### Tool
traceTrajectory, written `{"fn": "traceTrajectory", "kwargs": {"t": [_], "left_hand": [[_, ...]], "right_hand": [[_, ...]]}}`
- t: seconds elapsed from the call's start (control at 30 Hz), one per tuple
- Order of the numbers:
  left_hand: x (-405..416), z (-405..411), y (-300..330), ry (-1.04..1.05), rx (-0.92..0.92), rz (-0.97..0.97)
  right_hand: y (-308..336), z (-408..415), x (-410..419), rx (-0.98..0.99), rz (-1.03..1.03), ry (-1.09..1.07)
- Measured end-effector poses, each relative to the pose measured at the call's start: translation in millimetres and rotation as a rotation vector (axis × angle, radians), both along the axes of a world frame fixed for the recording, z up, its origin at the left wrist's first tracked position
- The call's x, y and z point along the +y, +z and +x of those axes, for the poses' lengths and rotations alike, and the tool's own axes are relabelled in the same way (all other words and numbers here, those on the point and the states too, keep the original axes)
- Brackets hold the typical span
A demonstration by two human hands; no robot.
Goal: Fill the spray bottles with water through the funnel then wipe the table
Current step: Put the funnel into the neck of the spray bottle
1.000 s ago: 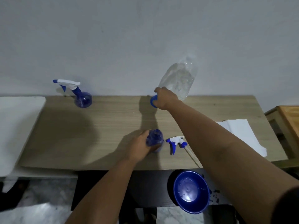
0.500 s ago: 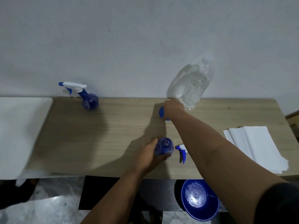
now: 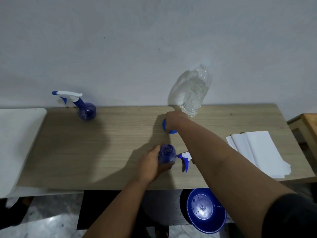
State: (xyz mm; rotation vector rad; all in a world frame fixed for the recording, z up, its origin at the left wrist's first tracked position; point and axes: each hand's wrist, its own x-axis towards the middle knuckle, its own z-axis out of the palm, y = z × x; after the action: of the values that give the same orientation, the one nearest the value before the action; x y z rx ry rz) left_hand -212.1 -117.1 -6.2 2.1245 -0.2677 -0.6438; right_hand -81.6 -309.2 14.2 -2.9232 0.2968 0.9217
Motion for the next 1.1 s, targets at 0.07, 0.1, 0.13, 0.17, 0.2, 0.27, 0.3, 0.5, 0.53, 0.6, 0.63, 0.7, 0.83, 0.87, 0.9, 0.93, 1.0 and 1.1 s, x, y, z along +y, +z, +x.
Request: {"fn": "traceTrajectory", "kwargs": {"t": [0.07, 0.1, 0.13, 0.17, 0.2, 0.27, 0.3, 0.5, 0.53, 0.6, 0.63, 0.7, 0.83, 0.87, 0.9, 0.93, 1.0, 1.1], "left_hand": [[-2.4, -0.3, -0.3, 0.007, 0.04, 0.018], [-3.4, -0.9, 1.4, 0.009, 0.043, 0.033], [-3.7, -1.4, 2.2, 0.01, 0.032, 0.044], [-4.1, -3.0, 3.6, 0.014, 0.022, 0.046], [-3.8, -5.0, 5.4, 0.018, 0.013, 0.027], [-4.2, -8.3, 8.8, 0.043, 0.019, -0.041], [-5.1, -9.6, 11.1, 0.062, 0.028, -0.07], [-10.1, -14.1, 18.5, 0.102, 0.03, -0.129], [-10.2, -13.5, 17.3, 0.098, 0.027, -0.124], [-10.6, -11.7, 16.3, 0.102, 0.048, -0.119], [-11.0, -10.5, 17.1, 0.099, 0.055, -0.121], [-11.4, -10.9, 24.4, 0.081, 0.055, -0.115], [-9.2, -12.0, 27.4, 0.081, 0.049, -0.072], [-10.4, -13.4, 32.8, 0.086, 0.047, -0.057], [-11.9, -15.6, 39.8, 0.09, 0.053, -0.046], [-14.2, -18.0, 45.9, 0.08, 0.051, -0.019], [-17.5, -23.4, 57.7, 0.069, 0.064, -0.009], [-15.3, -19.6, 52.9, 0.041, 0.039, 0.021]], "right_hand": [[4.2, -4.4, -3.7, -0.022, 0.054, -0.018], [7.0, -8.1, -5.5, -0.046, 0.094, -0.042], [10.5, -11.7, -7.0, -0.079, 0.139, -0.076], [16.5, -16.7, -8.4, -0.12, 0.198, -0.117], [25.6, -22.8, -9.2, -0.172, 0.28, -0.164], [47.1, -36.7, -9.0, -0.29, 0.469, -0.26], [59.8, -46.3, -7.5, -0.356, 0.555, -0.295], [96.0, -114.0, -0.5, -0.615, 1.01, -0.457], [98.8, -124.9, -0.1, -0.618, 1.079, -0.465], [99.9, -143.9, 1.2, -0.603, 1.151, -0.446], [98.2, -151.6, 1.8, -0.602, 1.153, -0.422], [92.0, -161.9, 2.5, -0.622, 1.123, -0.381], [84.5, -171.2, 5.5, -0.647, 1.122, -0.36], [83.4, -173.3, 5.9, -0.649, 1.109, -0.346], [82.0, -175.7, 6.6, -0.651, 1.087, -0.331], [80.3, -178.1, 7.1, -0.653, 1.06, -0.318], [74.2, -183.3, 8.0, -0.66, 0.997, -0.28], [65.4, -189.9, 10.9, -0.689, 0.909, -0.213]]}}
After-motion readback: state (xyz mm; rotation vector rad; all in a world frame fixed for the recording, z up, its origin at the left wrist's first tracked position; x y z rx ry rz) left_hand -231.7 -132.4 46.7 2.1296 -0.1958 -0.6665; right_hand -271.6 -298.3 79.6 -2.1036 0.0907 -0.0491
